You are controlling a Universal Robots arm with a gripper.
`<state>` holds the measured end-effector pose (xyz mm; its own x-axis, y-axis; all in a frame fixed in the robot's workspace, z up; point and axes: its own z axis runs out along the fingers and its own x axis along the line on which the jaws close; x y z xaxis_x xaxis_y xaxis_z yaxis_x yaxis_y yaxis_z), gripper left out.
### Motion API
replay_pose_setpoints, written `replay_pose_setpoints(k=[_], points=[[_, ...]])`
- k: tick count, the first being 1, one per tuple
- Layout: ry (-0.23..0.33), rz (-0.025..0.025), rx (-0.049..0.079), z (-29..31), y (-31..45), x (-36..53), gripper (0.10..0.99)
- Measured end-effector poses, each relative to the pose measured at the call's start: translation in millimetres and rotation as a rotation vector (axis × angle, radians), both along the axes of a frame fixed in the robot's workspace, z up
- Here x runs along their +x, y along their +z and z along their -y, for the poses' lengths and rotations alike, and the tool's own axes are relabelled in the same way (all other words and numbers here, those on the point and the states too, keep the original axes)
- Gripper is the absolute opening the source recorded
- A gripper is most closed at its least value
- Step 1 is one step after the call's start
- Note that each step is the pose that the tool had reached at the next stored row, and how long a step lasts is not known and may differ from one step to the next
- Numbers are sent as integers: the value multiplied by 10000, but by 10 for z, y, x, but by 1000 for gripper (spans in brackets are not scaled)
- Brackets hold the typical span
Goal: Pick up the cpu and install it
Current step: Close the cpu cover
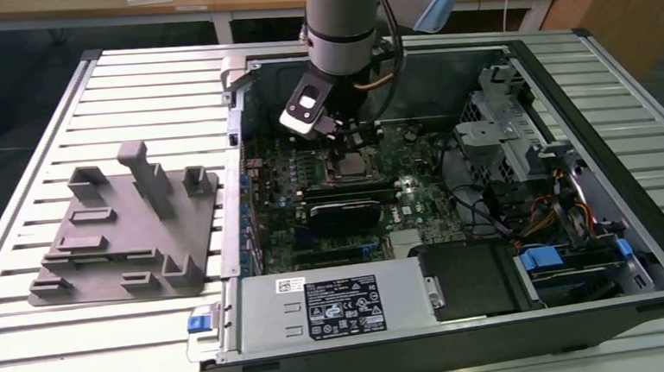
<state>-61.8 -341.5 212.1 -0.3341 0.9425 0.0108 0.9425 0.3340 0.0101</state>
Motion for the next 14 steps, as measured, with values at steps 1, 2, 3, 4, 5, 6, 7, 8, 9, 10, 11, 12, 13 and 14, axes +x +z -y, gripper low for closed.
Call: replay_pose_setpoints(k=[1,2,3,4,5,6,7,8,9,10,11,12,13,14], points=[[195,0,1,0,-1,0,106],[375,0,0,0,-2,0,106],[555,0,0,0,-2,0,106],[735,0,0,0,-3,0,106],[915,0,0,0,-4,0,106],[1094,0,1,0,-5,0,106],[1286,0,0,0,-6,0,106],[1465,0,1,0,-6,0,106],[1645,0,0,0,-7,0,106],[1825,0,0,0,-8,0,106],[2004,0,0,0,-9,0,106],[2185,0,0,0,-10,0,106],[2364,0,0,0,-10,0,106],[2545,-1,0,0,-11,0,106]])
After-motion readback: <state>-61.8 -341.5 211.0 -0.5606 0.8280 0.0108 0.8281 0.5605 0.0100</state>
